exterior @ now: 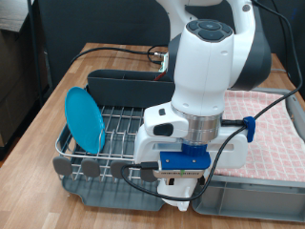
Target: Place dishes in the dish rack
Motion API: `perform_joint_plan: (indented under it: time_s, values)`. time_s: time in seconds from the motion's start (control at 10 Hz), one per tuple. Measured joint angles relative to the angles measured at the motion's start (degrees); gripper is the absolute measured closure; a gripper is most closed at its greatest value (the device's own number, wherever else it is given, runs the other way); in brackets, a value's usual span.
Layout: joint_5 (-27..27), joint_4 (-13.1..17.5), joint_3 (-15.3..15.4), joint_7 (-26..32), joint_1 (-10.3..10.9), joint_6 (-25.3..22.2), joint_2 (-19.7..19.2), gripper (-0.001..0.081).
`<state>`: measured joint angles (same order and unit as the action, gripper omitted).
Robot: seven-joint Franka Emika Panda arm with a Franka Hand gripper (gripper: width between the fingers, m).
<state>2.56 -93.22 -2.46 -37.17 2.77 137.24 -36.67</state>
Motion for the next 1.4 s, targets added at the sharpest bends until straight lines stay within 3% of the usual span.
perform_joint_plan:
  time_s: [0.1, 0.2, 0.3, 0.4, 0.8, 1.4]
  values:
    - [0.00, 0.41, 0.10, 0.06, 0.00, -0.92, 0.01, 0.0190]
    - [0.01, 1.20, 0.19, 0.10, 0.01, -2.60, 0.08, 0.0190]
    - [0.01, 1.98, 0.27, 0.28, 0.02, -4.36, 0.31, 0.0056]
    - [0.01, 2.84, 0.37, 0.62, 0.02, -6.57, 0.65, 0.0016]
    - [-0.01, 5.94, 0.72, 1.50, 0.02, -14.26, 1.92, 0.0003]
    - [1.04, 5.93, 0.67, 1.04, 0.85, -20.02, 8.48, 0.0003]
